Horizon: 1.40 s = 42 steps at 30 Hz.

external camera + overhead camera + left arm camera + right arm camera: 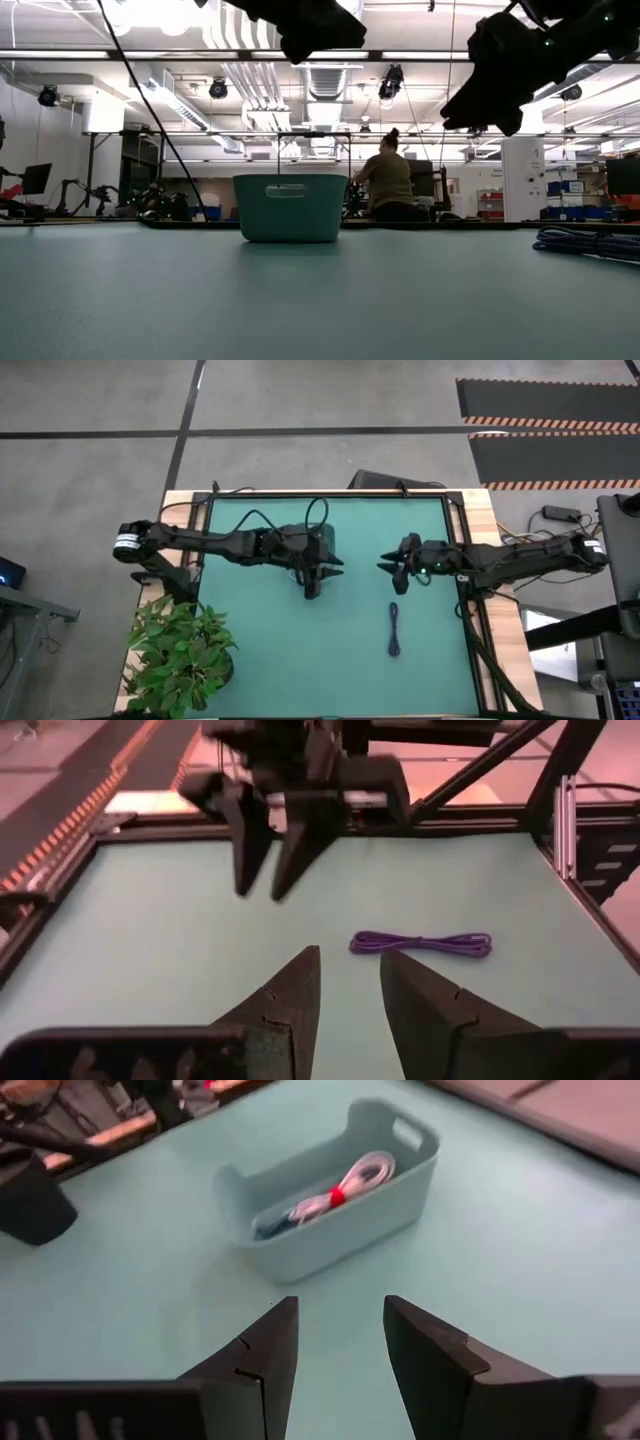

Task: Pick and place USB-C Cables
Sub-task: Put the purple black charger cable into the bin

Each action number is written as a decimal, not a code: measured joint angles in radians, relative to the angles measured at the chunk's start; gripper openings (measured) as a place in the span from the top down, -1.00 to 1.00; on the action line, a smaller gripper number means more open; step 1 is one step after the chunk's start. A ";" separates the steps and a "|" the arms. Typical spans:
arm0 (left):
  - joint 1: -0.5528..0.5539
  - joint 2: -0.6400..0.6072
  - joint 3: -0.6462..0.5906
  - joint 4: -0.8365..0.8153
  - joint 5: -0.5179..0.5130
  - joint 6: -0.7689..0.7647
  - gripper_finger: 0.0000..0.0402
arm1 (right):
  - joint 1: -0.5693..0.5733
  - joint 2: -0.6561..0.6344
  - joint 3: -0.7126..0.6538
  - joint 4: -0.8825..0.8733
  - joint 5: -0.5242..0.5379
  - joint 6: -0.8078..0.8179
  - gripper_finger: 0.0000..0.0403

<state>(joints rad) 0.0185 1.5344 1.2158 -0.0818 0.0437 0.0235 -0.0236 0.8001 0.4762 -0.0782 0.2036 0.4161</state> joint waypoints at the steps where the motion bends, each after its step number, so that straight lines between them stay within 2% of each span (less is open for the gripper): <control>1: 0.000 -0.001 -0.001 0.003 0.000 0.013 0.54 | 0.011 0.016 0.003 0.002 0.000 0.023 0.31; 8: 0.001 -0.022 -0.061 0.069 0.000 0.060 0.54 | 0.096 0.093 0.010 0.000 -0.056 0.206 0.31; 14: 0.001 -0.067 -0.104 0.074 0.000 0.072 0.54 | 0.175 0.142 0.011 -0.003 -0.159 0.411 0.31; 22: 0.002 -0.129 -0.149 0.071 -0.001 0.071 0.54 | 0.264 0.187 0.015 -0.041 -0.215 0.651 0.31; 25: 0.002 -0.135 -0.150 0.079 -0.001 0.071 0.54 | 0.294 0.212 0.065 -0.148 -0.215 0.694 0.31; 34: 0.002 -0.142 -0.166 0.078 0.000 0.071 0.54 | 0.341 0.372 0.305 -0.642 -0.203 0.787 0.31; 42: 0.002 -0.143 -0.179 0.074 -0.022 0.071 0.54 | 0.349 0.527 0.419 -0.766 -0.212 0.858 0.31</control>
<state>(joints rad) 0.0200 1.3918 1.0370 -0.0082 0.0214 0.0944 0.3256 1.3268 0.8952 -0.8444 -0.0082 1.2742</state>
